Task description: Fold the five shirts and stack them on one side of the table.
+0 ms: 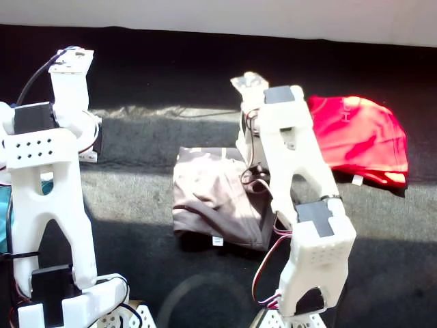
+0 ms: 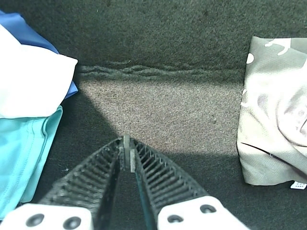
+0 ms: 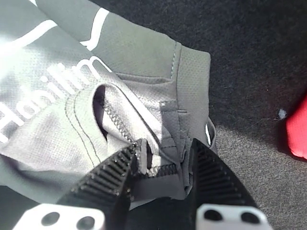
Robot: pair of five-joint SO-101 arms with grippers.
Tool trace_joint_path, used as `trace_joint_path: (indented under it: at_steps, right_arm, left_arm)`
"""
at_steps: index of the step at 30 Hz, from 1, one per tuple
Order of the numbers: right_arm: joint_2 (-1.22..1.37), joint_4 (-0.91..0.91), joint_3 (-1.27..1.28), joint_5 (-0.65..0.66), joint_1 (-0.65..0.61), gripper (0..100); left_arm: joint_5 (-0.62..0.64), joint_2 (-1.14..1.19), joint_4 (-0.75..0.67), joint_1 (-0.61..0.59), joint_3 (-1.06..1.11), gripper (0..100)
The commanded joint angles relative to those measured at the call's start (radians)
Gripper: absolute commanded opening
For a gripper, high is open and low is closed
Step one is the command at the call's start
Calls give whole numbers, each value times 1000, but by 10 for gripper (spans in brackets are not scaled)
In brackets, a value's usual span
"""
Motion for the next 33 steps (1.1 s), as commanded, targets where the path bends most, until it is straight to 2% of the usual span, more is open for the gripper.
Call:
trace_joint_path:
  at_steps: [1, 10, 15, 21, 29, 33]
  right_arm:
    - [-7, -8, 44, 11, -24, 149]
    - [-5, -12, 62, 14, -76, 146]
    - [-7, -35, 54, 12, -68, 2]
    - [-12, -28, 30, 9, -39, 5]
    - [-10, 68, -104, 11, -21, 12]
    - [-5, 62, -102, 11, -18, 62]
  left_arm:
    - [-8, -21, -26, -10, -10, 9]
    - [-8, -21, -34, -10, -8, 9]
    - [-8, -21, -34, -10, -8, 9]
    - [-8, -21, -34, -10, -8, 9]
    - [-8, -21, -34, -10, -10, 9]
    - [-8, -21, -34, -10, -12, 9]
